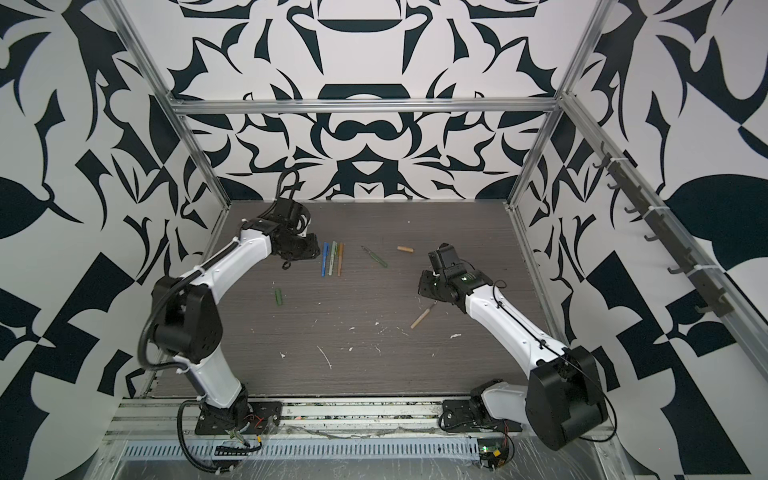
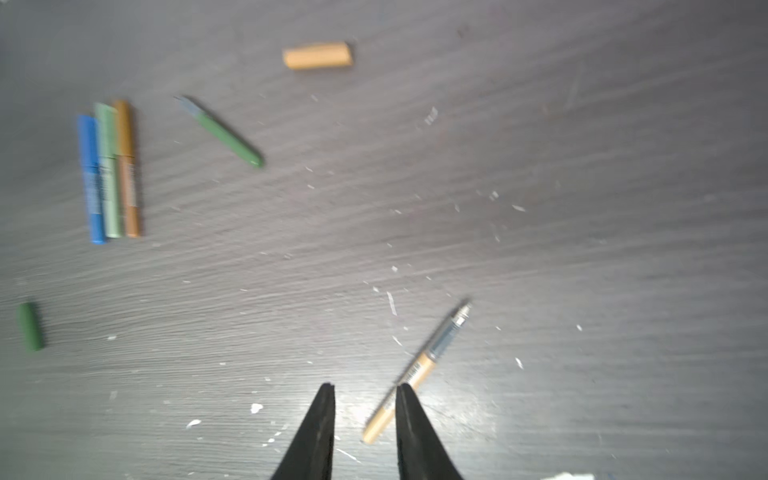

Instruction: Insert the pens into the pen caps

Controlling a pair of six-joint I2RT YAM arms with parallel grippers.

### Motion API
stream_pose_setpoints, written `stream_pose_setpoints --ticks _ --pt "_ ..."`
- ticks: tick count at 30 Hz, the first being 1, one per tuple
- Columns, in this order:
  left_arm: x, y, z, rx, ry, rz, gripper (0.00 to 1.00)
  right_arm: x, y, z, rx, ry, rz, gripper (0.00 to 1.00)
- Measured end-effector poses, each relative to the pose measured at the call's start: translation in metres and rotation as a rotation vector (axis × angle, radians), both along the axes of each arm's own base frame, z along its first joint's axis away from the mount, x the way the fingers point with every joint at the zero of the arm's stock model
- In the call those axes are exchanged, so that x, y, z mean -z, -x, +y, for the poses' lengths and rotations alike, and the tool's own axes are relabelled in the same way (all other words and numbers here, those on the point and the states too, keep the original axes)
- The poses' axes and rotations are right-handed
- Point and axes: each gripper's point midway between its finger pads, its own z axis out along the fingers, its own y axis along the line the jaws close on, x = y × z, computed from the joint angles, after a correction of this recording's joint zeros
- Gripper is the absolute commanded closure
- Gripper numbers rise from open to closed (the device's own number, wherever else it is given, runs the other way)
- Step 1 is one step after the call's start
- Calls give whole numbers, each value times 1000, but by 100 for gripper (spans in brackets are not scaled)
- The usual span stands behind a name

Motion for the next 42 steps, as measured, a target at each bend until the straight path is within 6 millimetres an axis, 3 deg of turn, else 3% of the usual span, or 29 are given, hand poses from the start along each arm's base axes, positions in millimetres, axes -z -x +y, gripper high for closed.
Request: stream_pose_setpoints --ticks 3,5,9,13,24,38,42 --pt "-29 23 -2 -6 82 -114 55 13 3 -3 21 21 49 70" --pt "-32 38 -7 6 132 -160 53 22 3 -4 27 29 76 70" --pt "-13 69 -30 69 194 -160 53 45 7 -5 39 55 153 69" --pt "-3 84 -50 118 236 -128 53 65 13 -10 59 92 224 69" --pt "-22 94 -87 190 358 -151 53 94 19 -19 117 108 315 71" --pt "-27 97 -91 203 375 -162 53 105 6 -15 158 42 319 78" --pt "-27 97 -91 204 375 -161 53 105 4 -15 160 38 318 87"
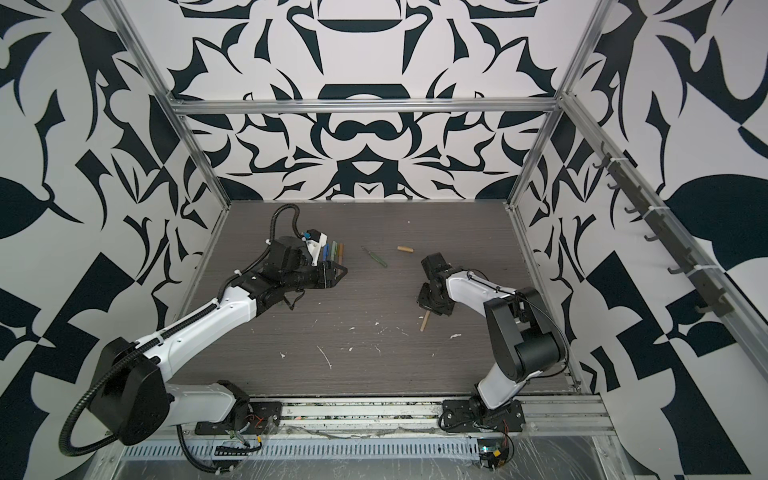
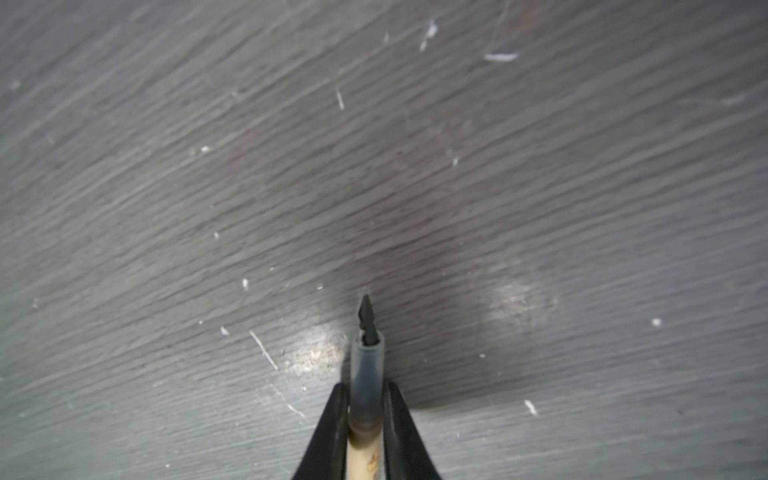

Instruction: Insert the pens into the pen caps

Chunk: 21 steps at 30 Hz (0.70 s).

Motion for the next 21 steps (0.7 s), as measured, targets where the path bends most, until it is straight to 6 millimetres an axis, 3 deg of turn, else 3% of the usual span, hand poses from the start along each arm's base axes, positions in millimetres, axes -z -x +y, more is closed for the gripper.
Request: stream_pose_setpoints --ticks 8,12,16,21 --pt "1 5 -7 51 40 -31 53 -2 -8 5 -11 -30 -23 98" --pt "17 23 -14 133 108 -55 51 -9 -12 14 -51 -81 -88 98" --pt "28 41 -23 210 192 -78 47 -48 -17 30 -115 -149 -247 98" --pt "3 47 -41 297 302 -142 43 -123 -29 70 -233 -264 -508 98"
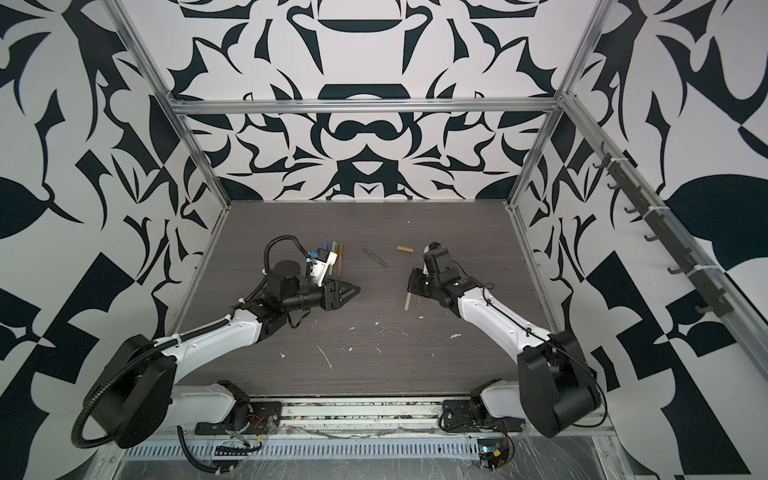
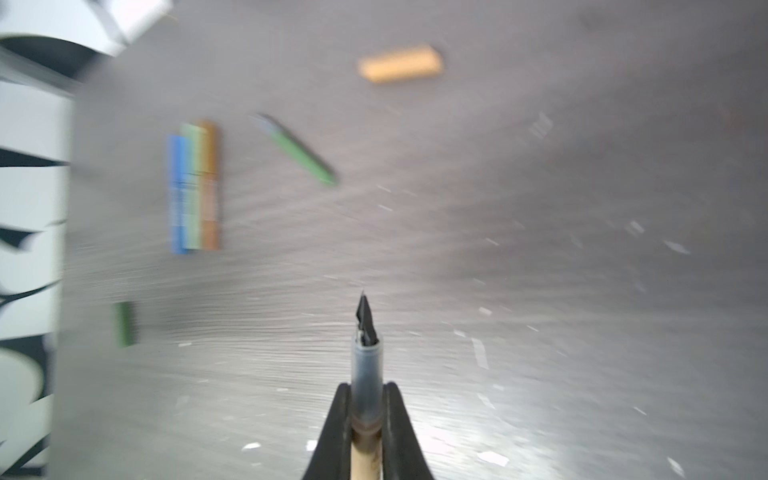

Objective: Insert the pens into the pen caps
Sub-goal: 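Lift the tan pen upright with the right gripper toward the left gripper, then close the left gripper on the tan pen while the right gripper opens and withdraws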

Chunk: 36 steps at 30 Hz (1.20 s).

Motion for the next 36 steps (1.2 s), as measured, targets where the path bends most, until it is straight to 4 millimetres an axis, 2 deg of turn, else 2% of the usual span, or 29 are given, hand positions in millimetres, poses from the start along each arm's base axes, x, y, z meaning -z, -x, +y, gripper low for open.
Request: stream_pose_setpoints --ticks 4,7,12,17,22,26,32,36 --pt "-11 -2 -12 48 55 -17 39 -47 0 30 -80 -64 -135 99" --pt "-14 -5 -19 64 71 -16 35 -72 3 48 -126 -99 -200 99" --pt "-22 -6 -29 91 87 -24 33 -96 10 70 -185 -140 -256 99" --pt "-31 -4 -41 120 102 -42 36 -105 16 84 -223 -166 -287 100" --pt "-24 -1 -49 143 95 -23 46 -115 16 91 -230 -200 -321 100" --pt "-19 0 -51 147 94 -4 59 -117 15 92 -225 -220 -340 100" --pt "-24 -2 -52 139 115 -9 73 -114 15 92 -223 -223 -335 100" --pt "-29 -4 -52 130 133 -16 88 -113 16 93 -224 -226 -334 100"
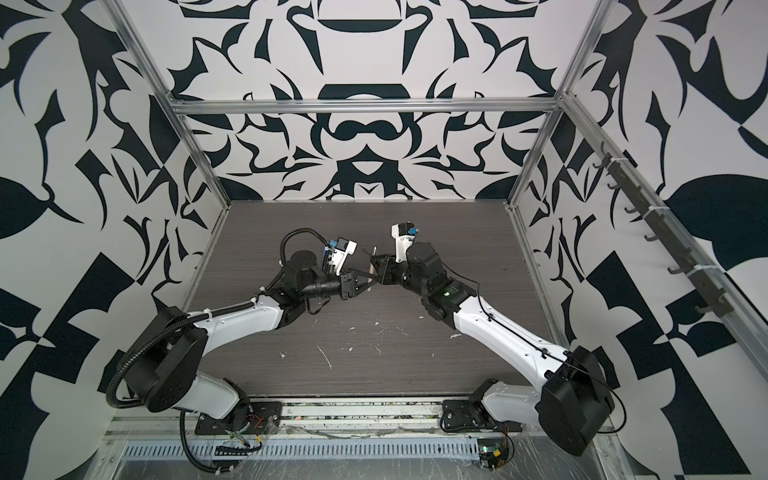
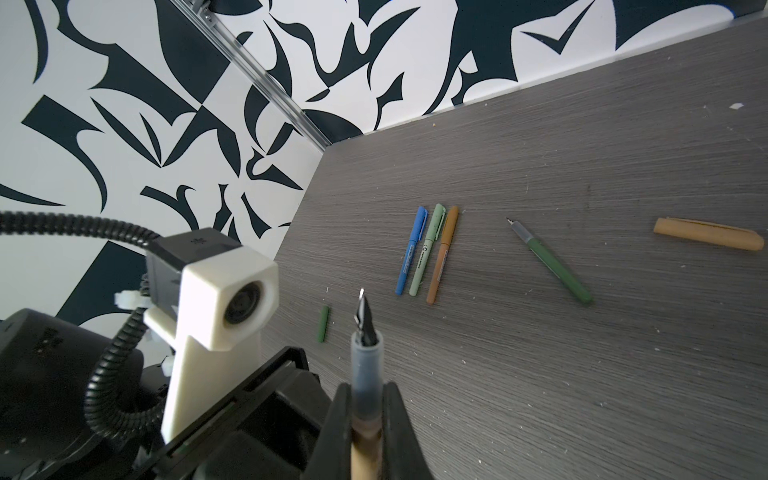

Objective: Insert the pens into the pen caps
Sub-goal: 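Close the left gripper on the tan pen while the right gripper opens and withdraws, then move the right gripper over the tan cap and lower it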

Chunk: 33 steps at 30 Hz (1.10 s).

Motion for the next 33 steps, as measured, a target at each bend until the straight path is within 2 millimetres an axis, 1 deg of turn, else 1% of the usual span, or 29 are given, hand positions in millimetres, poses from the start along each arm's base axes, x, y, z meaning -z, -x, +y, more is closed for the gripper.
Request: stream_pose_setpoints --ticks 2,5,8,12,14,16,18,20,21,22,23,24,25,26,28,30,31,33 --pt "-1 -1 0 -5 3 3 94 -1 0 0 0 -2 -3 99" --pt "-1 -1 0 -8 7 5 95 -2 0 0 0 -5 -5 83" --pt "0 -3 1 -20 3 -2 95 0 1 0 0 3 1 72" --pt "6 -9 7 -69 -44 -24 95 0 5 -10 23 42 11 67" --pt "10 -11 13 -110 -81 -43 95 -4 3 -19 58 73 1 66" --pt "12 -12 23 -155 -116 -71 95 -8 -2 -30 100 104 -1 64" --pt "12 -10 34 -196 -142 -106 95 -9 -17 -49 164 139 26 62" --pt "13 -7 43 -228 -158 -135 95 -3 -41 -71 236 179 74 61" --pt "14 -4 49 -243 -166 -146 95 4 -56 -84 277 207 110 60" --pt "15 -2 53 -249 -171 -153 95 12 -70 -92 302 233 139 59" --pt "16 1 57 -258 -177 -164 95 24 -86 -100 326 266 174 59" --pt "18 3 60 -264 -185 -169 95 39 -101 -108 348 299 214 58" --pt "18 4 62 -269 -192 -172 95 54 -112 -114 361 326 246 57" --pt "19 5 64 -273 -203 -174 95 74 -122 -119 371 360 289 56" --pt "19 7 68 -282 -212 -183 95 109 -136 -127 378 418 369 55" --pt "21 10 73 -295 -216 -189 95 140 -149 -131 381 471 443 54" --pt "21 11 75 -299 -217 -191 95 150 -156 -132 379 490 466 54" --pt "23 15 79 -303 -221 -190 94 165 -177 -132 380 530 493 54"
